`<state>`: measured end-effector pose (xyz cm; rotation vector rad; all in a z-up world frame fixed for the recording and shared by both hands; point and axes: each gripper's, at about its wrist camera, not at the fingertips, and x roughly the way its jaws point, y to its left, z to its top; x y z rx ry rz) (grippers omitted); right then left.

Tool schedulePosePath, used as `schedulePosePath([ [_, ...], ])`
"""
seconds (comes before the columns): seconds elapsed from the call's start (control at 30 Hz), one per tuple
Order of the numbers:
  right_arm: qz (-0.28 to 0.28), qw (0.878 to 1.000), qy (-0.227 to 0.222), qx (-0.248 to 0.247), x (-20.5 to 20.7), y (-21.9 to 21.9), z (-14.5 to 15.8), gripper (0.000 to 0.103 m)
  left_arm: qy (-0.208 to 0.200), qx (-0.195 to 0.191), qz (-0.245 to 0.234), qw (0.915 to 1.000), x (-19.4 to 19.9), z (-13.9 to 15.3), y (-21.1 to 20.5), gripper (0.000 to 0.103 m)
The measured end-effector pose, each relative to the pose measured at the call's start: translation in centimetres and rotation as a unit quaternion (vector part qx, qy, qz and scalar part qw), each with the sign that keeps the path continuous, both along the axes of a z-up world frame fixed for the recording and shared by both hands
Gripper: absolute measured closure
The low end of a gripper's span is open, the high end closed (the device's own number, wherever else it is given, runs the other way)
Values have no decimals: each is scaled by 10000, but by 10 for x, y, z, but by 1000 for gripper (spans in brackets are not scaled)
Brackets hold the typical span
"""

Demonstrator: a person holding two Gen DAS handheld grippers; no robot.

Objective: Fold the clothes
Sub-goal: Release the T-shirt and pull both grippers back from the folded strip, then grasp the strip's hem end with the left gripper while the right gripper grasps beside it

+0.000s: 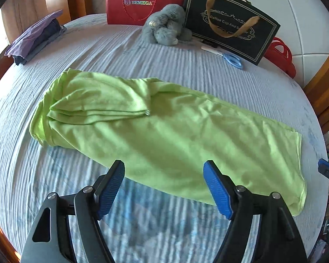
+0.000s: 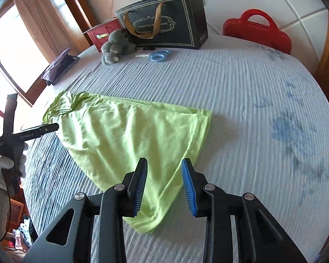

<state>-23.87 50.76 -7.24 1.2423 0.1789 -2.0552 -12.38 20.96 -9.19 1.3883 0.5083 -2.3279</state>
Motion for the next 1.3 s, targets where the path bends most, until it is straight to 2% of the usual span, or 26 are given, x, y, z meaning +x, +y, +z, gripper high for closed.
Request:
schedulePosePath([
  [0.07, 334, 9994, 71, 34, -8, -8, -3, 68, 26, 151, 101, 9998, -2, -3, 32, 26],
  [0.1, 519, 9986, 118, 37, -13, -11, -5, 61, 88, 197, 130, 9997, -3, -4, 47, 25],
  [0.13, 760, 9969, 171, 69, -19, -12, -8, 46, 117, 153, 243, 9995, -4, -6, 64, 24],
  [0.2, 1243, 9918, 275, 136, -30, -13, -14, 40, 176, 63, 471, 9987, -5, -11, 96, 23],
  [0.27, 1722, 9841, 379, 202, -42, -15, -20, 39, 193, 14, 717, 9972, -6, -15, 123, 23],
  [0.33, 2254, 9731, 453, 152, -51, -12, -26, 26, 167, 8, 981, 9950, -9, -19, 144, 23],
  [0.37, 2512, 9666, 495, 120, -55, -11, -28, 23, 155, 4, 1114, 9937, -10, -21, 155, 22],
  [0.53, 3204, 9445, 709, -125, -63, -2, -31, 21, 91, -12, 1770, 9842, -16, -31, 208, 22],
  [0.67, 3519, 9325, 800, -144, -67, -8, -36, 20, 224, -111, 2144, 9764, -16, -26, 227, 21],
  [0.83, 3954, 9130, 1001, -70, -76, -13, -46, 18, 164, -186, 2447, 9693, -14, -33, 252, 20],
  [0.93, 4086, 9081, 915, -65, -87, -14, -54, 18, 107, -267, 2691, 9627, -26, -36, 261, 19],
  [1.1, 4367, 8964, 760, -75, -99, -21, -61, 18, -243, -263, 2909, 9561, -57, -36, 264, 19],
  [1.2, 4428, 8941, 662, -130, -106, -26, -64, 18, -347, -235, 3075, 9506, -69, -36, 263, 19],
  [1.3, 4485, 8915, 613, -153, -112, -31, -67, 17, -368, -227, 3213, 9460, -75, -38, 261, 13],
])
